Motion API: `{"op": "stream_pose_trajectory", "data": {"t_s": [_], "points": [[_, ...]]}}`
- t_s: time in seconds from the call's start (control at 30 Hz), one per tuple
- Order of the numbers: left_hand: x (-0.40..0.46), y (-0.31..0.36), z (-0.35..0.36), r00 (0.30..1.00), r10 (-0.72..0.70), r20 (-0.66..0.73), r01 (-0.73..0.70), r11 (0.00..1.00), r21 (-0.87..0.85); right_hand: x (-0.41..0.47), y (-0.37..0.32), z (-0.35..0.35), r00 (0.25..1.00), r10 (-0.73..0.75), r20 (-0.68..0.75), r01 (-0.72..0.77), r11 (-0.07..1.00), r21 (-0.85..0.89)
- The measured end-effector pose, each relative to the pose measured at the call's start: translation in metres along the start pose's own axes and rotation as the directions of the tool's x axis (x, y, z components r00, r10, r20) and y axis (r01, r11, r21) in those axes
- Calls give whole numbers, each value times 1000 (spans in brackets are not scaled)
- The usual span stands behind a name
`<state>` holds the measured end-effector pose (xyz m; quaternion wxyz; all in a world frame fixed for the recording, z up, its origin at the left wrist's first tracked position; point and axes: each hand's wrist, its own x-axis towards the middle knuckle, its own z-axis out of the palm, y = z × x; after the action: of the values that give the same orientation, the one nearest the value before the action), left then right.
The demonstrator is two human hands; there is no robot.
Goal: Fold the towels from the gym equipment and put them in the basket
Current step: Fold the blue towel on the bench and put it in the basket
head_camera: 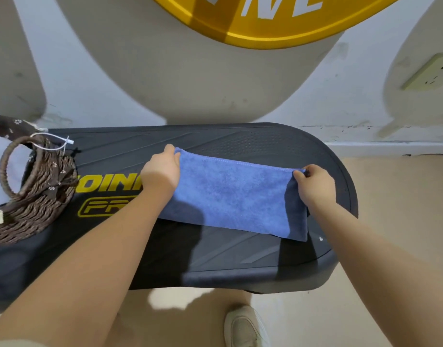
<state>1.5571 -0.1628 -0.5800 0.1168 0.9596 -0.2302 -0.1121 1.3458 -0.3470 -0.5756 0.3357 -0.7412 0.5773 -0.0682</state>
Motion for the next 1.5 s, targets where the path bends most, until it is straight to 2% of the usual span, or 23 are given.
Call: {"op": "stream_pose_trajectory", "data": {"t_s": [0.1, 0.13, 0.17, 0.2, 0.23, 0.27, 0.3, 0.33, 0.37, 0.43, 0.53, 0.6, 0.67, 0.77, 0.83, 1.07, 1.17, 1.23, 1.3, 1.37, 1.5], "points": [[-4, 4, 3, 998, 0, -70, 2, 1000, 29, -8, -7, 4, 997, 50, -51, -48, 998, 38], [-8, 3, 6, 990, 50, -129, -44, 998, 49, -12, -10, 4, 996, 40, -81, -39, 999, 20], [-12, 3, 7, 970, 137, -200, -117, 987, 111, -17, -11, 5, 991, -20, -136, 13, 999, -47], [-15, 5, 10, 929, 244, -279, -209, 967, 149, -23, -12, 8, 969, -144, -199, 122, 985, -121], [-19, 8, 15, 882, 345, -320, -318, 938, 137, -31, -14, 13, 918, -310, -249, 276, 947, -163], [-26, 15, 17, 845, 439, -305, -428, 898, 105, -40, -17, 20, 855, -457, -244, 423, 888, -180], [-33, 21, 21, 823, 522, -226, -518, 852, 82, -50, -21, 30, 809, -559, -183, 530, 828, -185], [-39, 24, 28, 814, 569, -116, -564, 822, 81, -61, -25, 41, 786, -615, -59, 599, 782, -173], [-45, 24, 33, 828, 561, 1, -559, 824, 91, -72, -30, 52, 774, -625, 97, 632, 758, -160], [-50, 12, 43, 833, 550, 59, -554, 828, 86, -85, -33, 71, 740, -579, 341, 658, 728, -193], [-46, -6, 49, 829, 552, 93, -558, 800, 221, -83, -24, 82, 725, -541, 425, 684, 636, -357], [-45, -11, 48, 808, 580, 100, -585, 774, 240, -75, -18, 78, 749, -495, 441, 659, 624, -419], [-45, -12, 44, 818, 558, 142, -575, 784, 233, -68, -10, 68, 802, -431, 412, 593, 654, -470], [-47, -13, 37, 826, 545, 148, -564, 806, 180, -56, 6, 47, 882, -346, 320, 470, 694, -546], [-45, -12, 32, 839, 504, 204, -539, 822, 185, -51, 17, 35, 913, -321, 252, 408, 717, -565], [-47, -6, 23, 825, 443, 351, -523, 833, 180, -50, 32, 17, 954, -218, 204, 298, 738, -605], [-56, 2, 19, 860, 379, 341, -460, 866, 196, -49, 33, 6, 969, -182, 164, 245, 691, -680], [-64, 6, 16, 889, 347, 297, -417, 882, 218, -49, 32, -6, 972, -212, 102, 220, 668, -711], [-70, 10, 15, 890, 377, 256, -433, 875, 218, -54, 28, -14, 973, -227, 27, 186, 718, -671], [-78, 17, 18, 866, 428, 258, -481, 853, 203, -60, 22, -14, 984, -178, -13, 139, 809, -571], [-92, 42, 29, 855, 436, 283, -499, 840, 213, -71, 22, -2, 997, -68, 38, 77, 884, -462]]}}
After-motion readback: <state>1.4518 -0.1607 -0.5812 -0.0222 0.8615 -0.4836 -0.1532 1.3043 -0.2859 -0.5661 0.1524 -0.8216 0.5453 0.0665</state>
